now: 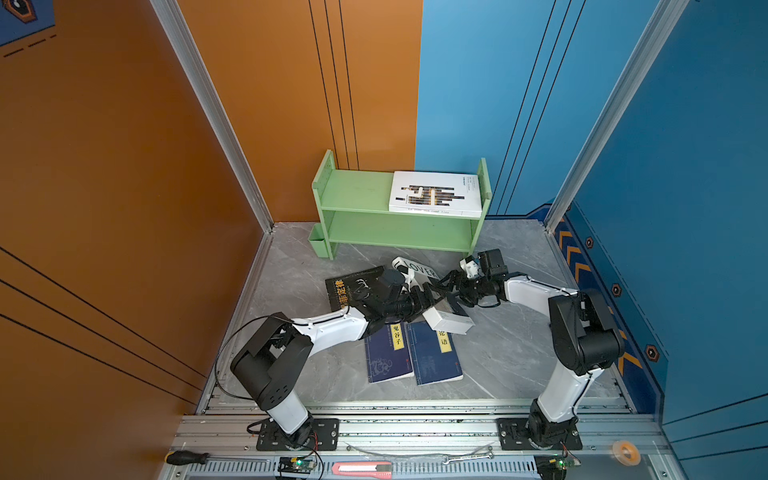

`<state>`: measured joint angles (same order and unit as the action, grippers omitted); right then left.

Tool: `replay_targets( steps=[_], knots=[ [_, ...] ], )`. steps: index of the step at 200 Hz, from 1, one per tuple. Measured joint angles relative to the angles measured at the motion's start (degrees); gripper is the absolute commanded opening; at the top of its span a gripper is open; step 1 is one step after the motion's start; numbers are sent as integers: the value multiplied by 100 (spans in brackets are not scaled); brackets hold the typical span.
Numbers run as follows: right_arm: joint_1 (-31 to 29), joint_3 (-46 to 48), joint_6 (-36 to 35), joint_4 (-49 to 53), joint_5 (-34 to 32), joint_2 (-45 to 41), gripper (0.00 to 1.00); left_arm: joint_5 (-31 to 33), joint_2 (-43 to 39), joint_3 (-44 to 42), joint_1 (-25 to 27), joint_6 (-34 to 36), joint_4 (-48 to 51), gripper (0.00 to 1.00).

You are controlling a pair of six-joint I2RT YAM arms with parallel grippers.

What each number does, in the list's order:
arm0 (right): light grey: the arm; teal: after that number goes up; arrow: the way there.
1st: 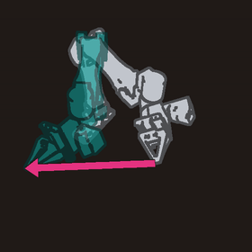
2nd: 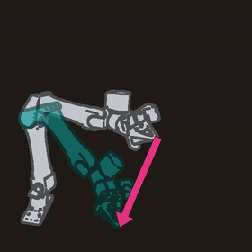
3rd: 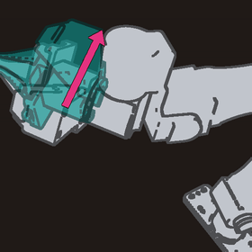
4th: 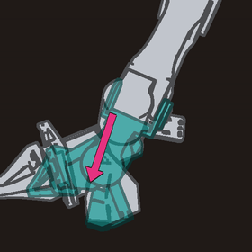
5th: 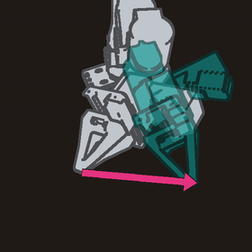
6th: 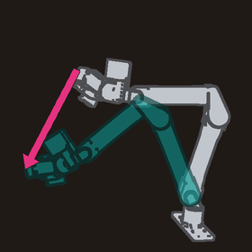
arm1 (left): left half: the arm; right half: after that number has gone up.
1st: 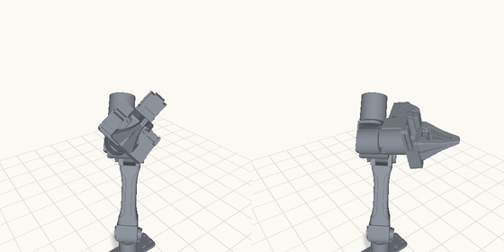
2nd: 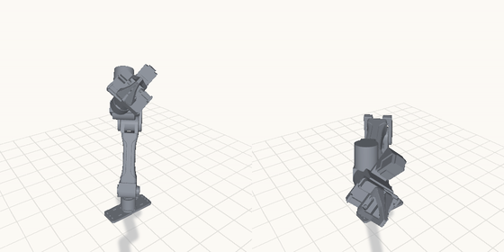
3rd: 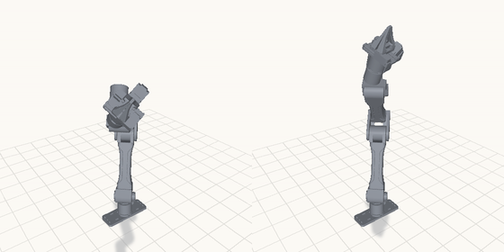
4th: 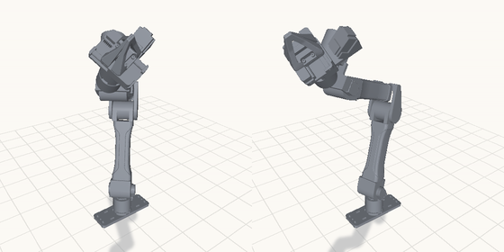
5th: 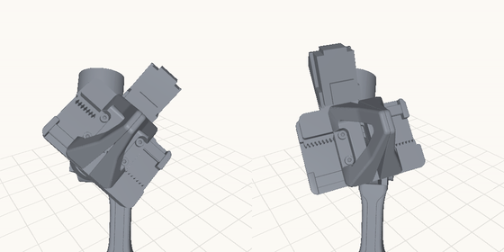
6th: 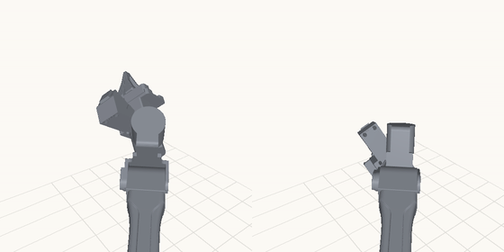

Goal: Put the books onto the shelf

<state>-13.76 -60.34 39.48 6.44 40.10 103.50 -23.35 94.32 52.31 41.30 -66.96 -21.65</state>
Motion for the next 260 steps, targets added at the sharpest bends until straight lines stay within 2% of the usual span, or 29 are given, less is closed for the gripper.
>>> replay_targets(
  steps=[6,14,68,109,155,201,233,260],
  knots=[
    [0,15,2,-11,24,0,82,2,20,15,2,-20,-9,88],
    [0,33,22,-22,28,0,82,15,57,37,9,-68,-39,81],
    [72,162,105,-317,-87,-31,81,275,308,284,116,-170,-4,75],
    [195,321,103,-343,-240,-190,82,664,568,772,256,-164,726,63],
    [208,483,81,-83,-168,-446,82,859,564,796,289,-146,1110,57],
    [264,507,85,243,-120,-817,84,938,402,793,319,4,1408,33],
    [284,463,87,564,-107,-1355,87,953,13,793,361,219,1587,30],
    [291,205,103,935,-118,-1871,88,1010,-450,953,420,614,2330,26]
  ],
)
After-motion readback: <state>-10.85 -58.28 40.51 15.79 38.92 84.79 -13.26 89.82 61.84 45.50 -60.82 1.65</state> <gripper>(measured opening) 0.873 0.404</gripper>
